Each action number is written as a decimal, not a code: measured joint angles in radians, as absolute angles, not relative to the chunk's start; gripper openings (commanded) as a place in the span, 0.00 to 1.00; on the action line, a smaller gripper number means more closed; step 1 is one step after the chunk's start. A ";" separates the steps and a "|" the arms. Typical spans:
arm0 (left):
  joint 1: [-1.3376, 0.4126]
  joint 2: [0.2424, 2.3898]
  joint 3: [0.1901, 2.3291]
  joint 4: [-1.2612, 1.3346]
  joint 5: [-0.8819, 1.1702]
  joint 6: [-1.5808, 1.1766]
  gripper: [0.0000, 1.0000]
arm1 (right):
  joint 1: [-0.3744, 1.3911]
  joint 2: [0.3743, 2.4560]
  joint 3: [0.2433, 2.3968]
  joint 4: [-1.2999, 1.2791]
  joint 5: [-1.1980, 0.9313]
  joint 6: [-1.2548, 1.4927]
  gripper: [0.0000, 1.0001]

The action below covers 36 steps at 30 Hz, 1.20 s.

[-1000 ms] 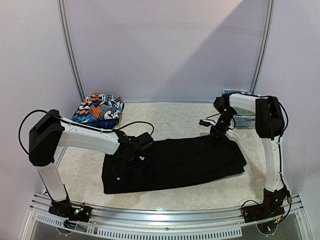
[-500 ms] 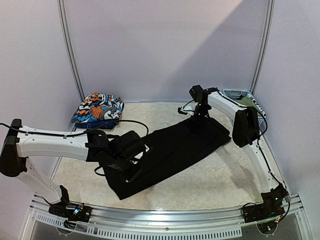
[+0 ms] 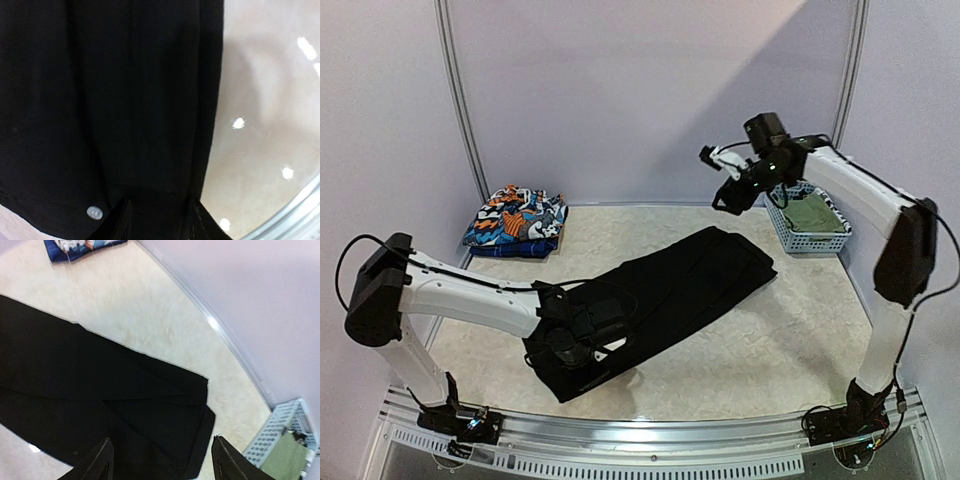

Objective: Fold and stack the mixed laundry pile
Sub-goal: Rotate the rectangle-folded shirt at the center of the board.

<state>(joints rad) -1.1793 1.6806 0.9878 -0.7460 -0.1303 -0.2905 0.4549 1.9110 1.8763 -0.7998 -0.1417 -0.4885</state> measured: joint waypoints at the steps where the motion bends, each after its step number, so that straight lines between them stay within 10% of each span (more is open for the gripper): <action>1: -1.182 1.701 0.989 -0.747 -0.132 -0.291 0.36 | 0.452 1.845 1.848 -0.784 -0.153 -0.473 0.68; 9: -1.200 1.804 1.078 -0.783 -0.184 -0.295 0.00 | 0.383 1.753 1.511 -0.725 -0.304 -0.308 0.70; 31: -1.252 1.917 1.252 -0.717 0.042 -0.285 0.01 | 0.307 2.173 1.633 -0.909 -0.316 -0.203 0.66; 36: -1.254 1.924 1.268 -0.679 0.076 -0.308 0.28 | 0.313 2.323 1.876 -1.007 -0.371 -0.205 0.65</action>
